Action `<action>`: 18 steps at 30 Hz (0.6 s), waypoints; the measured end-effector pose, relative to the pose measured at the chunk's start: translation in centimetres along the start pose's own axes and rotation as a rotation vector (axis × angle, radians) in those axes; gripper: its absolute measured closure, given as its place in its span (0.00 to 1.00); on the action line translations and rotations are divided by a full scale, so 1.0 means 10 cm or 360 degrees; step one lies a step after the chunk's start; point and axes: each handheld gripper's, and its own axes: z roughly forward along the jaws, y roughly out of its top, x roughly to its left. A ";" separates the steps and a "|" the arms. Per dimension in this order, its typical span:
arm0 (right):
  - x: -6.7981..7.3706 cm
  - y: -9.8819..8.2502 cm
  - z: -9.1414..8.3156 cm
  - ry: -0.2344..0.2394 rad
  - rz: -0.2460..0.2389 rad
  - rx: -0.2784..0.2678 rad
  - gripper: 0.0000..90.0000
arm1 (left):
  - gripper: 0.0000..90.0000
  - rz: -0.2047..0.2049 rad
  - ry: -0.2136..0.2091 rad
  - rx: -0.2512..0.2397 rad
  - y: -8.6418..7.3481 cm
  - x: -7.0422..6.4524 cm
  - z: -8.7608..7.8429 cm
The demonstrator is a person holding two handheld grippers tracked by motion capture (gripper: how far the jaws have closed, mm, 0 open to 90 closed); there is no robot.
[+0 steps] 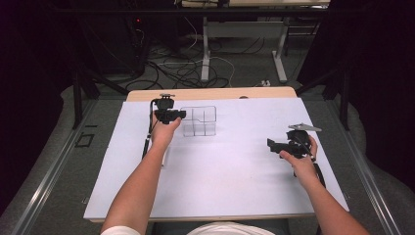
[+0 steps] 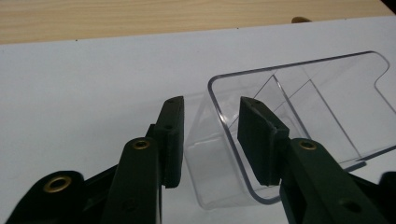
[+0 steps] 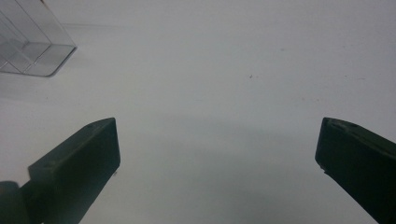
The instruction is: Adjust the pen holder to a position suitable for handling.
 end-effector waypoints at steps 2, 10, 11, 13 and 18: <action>0.00 0.00 0.00 0.0004 0.0005 0.0002 0.00 | 0.70 0.0035 0.0006 -0.0003 0.00 -0.01 0.02; 0.00 -0.01 0.01 0.0015 0.0012 0.0010 0.00 | 0.75 0.0177 0.0030 -0.0005 0.00 -0.02 0.09; 0.00 -0.01 0.01 0.0016 0.0012 0.0012 0.00 | 0.76 0.0186 0.0034 0.0009 0.00 -0.03 0.09; 0.00 -0.01 0.01 0.0017 0.0013 0.0013 0.00 | 0.78 0.0192 0.0021 0.0010 -0.01 -0.03 0.11; 0.00 -0.01 0.02 0.0025 0.0018 0.0017 0.00 | 0.81 0.0166 0.0031 0.0039 -0.01 -0.04 0.12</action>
